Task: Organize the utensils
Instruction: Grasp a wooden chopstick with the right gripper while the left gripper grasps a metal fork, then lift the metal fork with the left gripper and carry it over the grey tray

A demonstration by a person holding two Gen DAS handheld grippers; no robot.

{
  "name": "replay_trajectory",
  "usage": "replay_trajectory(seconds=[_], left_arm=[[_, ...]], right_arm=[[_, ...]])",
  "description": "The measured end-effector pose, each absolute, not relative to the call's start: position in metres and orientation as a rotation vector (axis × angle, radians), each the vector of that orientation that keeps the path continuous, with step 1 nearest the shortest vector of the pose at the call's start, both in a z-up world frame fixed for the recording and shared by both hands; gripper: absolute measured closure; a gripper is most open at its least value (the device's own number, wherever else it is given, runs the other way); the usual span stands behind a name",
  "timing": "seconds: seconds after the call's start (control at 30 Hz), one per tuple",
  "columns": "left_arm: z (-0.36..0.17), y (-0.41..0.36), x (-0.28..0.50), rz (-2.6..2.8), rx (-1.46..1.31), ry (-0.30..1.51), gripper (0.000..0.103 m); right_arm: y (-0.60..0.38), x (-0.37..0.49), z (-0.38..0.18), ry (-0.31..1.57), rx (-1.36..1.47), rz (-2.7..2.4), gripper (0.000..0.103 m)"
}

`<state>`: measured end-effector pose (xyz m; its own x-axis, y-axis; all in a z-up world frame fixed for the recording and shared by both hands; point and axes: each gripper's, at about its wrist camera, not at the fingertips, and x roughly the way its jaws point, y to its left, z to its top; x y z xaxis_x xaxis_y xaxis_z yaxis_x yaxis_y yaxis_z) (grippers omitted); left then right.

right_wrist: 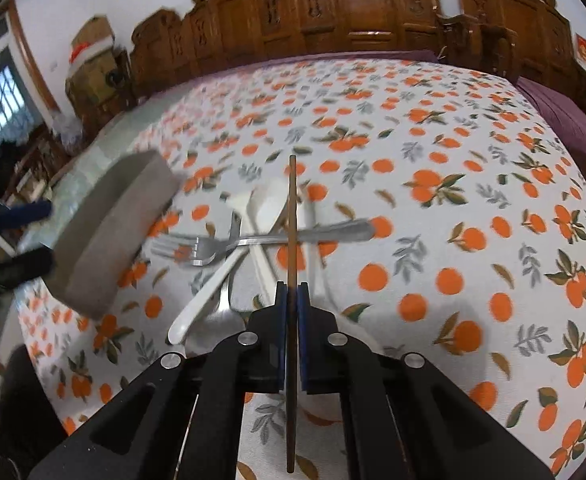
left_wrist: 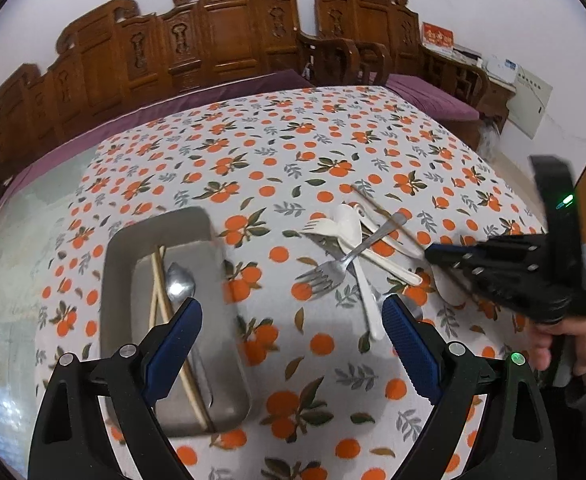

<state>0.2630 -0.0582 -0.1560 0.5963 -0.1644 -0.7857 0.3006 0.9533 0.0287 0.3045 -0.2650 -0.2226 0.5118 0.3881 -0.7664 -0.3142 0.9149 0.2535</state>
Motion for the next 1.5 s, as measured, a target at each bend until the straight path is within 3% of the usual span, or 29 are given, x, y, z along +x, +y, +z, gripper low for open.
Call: replay_trajectory(seconds=[0.1,0.43,0.6,0.73,1.07,1.2,1.33,1.5], left_arm=[[-0.162,-0.07,0.277,-0.293,0.194,0.91,0.017],[-0.204,-0.122,0.322,-0.405,0.341,1.035,0.06],[-0.223,-0.131,0.341,-0.407,0.358,1.075,0.072],[-0.23,-0.135,0.346,-0.436,0.369,1.09,0.079],[-0.241,-0.147,0.354,-0.449,0.412,1.1,0.082],[-0.238,-0.148,0.353,-0.456,0.393,1.103,0.095],[-0.234,-0.149,0.348,-0.443,0.381,1.089,0.101],[-0.23,-0.146,0.341,-0.426,0.342,1.087,0.101]], right_arm=[[-0.279,0.306,-0.216,0.921,0.118,0.405,0.097],[-0.31,0.317,-0.22,0.917,0.172,0.358,0.097],[-0.316,0.319,-0.222,0.918,0.191,0.351,0.097],[-0.317,0.32,-0.222,0.918,0.201,0.35,0.097],[-0.316,0.322,-0.222,0.921,0.206,0.36,0.097],[-0.317,0.322,-0.223,0.922,0.208,0.355,0.097],[-0.316,0.322,-0.223,0.923,0.205,0.354,0.097],[-0.313,0.322,-0.224,0.925,0.198,0.36,0.097]])
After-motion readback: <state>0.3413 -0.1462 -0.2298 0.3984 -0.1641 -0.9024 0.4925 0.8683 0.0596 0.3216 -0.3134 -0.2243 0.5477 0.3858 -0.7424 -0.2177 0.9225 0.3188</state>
